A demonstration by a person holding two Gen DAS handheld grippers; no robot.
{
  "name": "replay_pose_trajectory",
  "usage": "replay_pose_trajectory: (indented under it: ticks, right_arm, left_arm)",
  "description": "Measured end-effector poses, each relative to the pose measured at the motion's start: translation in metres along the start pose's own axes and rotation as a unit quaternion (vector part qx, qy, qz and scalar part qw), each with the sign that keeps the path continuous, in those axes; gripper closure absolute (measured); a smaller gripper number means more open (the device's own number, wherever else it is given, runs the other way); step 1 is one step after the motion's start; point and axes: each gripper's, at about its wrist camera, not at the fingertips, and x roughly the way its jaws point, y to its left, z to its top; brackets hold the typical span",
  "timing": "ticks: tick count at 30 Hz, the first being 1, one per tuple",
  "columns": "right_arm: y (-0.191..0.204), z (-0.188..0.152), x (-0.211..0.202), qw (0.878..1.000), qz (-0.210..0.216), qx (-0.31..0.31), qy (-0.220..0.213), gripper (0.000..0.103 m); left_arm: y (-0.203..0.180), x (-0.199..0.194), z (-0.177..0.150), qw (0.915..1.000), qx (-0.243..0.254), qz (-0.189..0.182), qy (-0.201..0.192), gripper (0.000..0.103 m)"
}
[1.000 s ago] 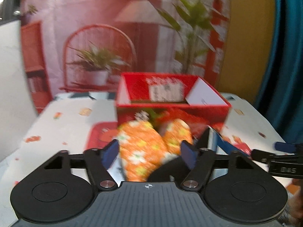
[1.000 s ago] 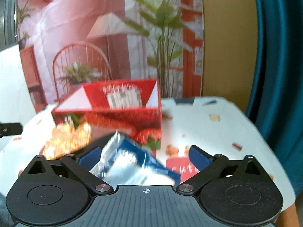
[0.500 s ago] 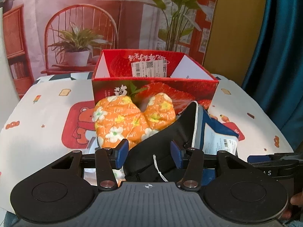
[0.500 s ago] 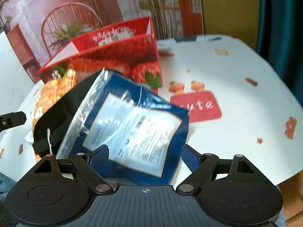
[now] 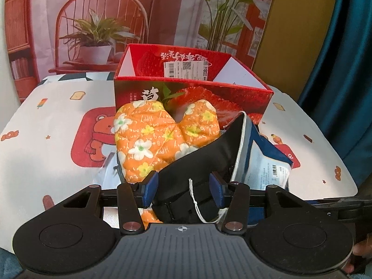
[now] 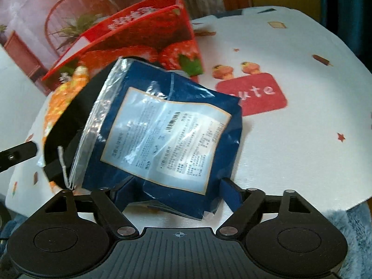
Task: Organize soft objects
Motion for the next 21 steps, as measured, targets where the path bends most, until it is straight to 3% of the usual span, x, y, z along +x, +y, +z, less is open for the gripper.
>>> replay_pose_trajectory:
  ticks: [12,21]
  right_arm:
    - [0.029,0.008,0.008,0.995,0.087,-0.046,0.018,0.059]
    - [0.049,0.033,0.035,0.986,0.155,-0.037,0.040,0.061]
  left_arm:
    - [0.010,0.008,-0.003,0.9994,-0.025,-0.003,0.023,0.053]
    - [0.019,0.020,-0.006,0.9968,-0.064,-0.003,0.048,0.053]
